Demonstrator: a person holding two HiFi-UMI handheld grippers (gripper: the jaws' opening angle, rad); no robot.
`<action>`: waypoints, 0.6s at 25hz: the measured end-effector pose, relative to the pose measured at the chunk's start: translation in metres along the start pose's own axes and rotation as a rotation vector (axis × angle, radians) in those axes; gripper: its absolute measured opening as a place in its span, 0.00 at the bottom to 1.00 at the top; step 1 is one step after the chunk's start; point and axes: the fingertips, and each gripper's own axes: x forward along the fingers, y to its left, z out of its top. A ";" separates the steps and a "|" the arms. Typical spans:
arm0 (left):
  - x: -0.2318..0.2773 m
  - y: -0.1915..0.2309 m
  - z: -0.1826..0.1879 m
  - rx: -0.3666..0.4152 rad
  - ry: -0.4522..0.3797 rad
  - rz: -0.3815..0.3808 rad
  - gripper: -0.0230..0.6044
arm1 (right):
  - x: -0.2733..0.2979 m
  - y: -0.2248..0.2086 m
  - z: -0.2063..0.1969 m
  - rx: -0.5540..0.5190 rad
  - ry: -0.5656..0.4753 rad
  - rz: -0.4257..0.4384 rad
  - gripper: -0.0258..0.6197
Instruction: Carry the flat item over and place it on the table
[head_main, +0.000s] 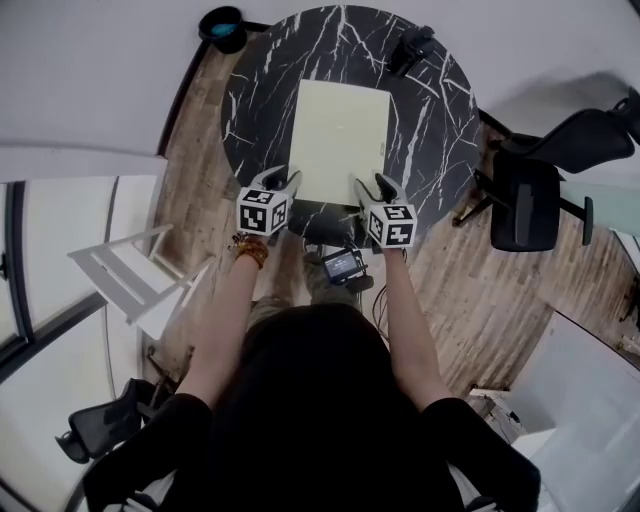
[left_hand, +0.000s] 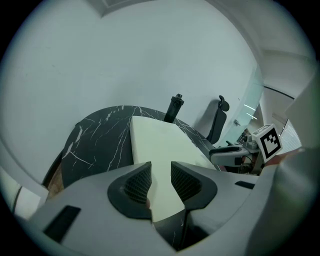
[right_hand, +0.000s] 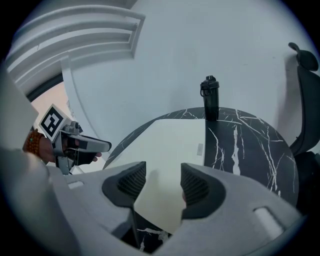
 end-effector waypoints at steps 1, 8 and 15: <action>-0.002 -0.001 0.000 0.005 -0.003 0.003 0.24 | -0.002 0.002 0.000 -0.002 -0.005 -0.003 0.36; -0.022 -0.007 0.010 0.046 -0.049 0.030 0.12 | -0.018 0.018 0.001 -0.024 -0.028 -0.024 0.20; -0.041 -0.019 0.009 0.071 -0.080 0.031 0.09 | -0.035 0.033 0.001 -0.054 -0.054 -0.077 0.07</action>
